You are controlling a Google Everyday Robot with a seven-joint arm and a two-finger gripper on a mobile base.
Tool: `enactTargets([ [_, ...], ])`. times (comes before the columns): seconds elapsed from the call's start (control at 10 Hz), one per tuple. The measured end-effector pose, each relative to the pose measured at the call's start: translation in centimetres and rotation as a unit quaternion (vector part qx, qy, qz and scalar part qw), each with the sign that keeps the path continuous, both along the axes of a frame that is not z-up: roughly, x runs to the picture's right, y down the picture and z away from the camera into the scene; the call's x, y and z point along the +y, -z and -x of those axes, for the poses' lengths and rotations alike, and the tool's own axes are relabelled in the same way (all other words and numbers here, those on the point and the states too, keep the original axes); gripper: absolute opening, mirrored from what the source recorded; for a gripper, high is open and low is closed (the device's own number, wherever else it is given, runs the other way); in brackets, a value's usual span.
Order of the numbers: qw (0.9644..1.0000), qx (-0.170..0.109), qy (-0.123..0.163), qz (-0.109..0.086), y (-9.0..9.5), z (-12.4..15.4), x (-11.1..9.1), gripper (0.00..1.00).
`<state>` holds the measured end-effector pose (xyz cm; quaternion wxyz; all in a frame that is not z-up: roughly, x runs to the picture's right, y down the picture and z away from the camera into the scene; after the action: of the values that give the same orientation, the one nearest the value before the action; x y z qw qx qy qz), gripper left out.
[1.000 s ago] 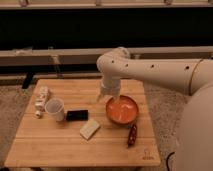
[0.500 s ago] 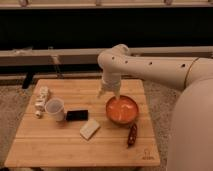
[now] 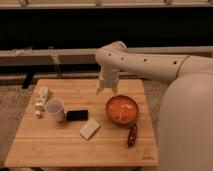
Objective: Move the arm in a circular motion
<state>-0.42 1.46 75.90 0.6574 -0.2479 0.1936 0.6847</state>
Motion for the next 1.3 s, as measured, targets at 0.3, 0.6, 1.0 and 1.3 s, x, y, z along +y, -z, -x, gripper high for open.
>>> enactTargets([
  [0.3,0.9998,-0.007,0.017,-0.001,-1.5,2.0,-1.5,0.65],
  [0.6,0.999,-0.017,0.04,-0.002,-2.4,3.8,-2.4,0.65],
  [1.0,0.9985,-0.02,0.051,-0.005,-2.5,4.1,-2.6,0.65],
  [1.3,0.9981,-0.022,0.057,-0.006,-2.5,4.6,-2.7,0.65],
])
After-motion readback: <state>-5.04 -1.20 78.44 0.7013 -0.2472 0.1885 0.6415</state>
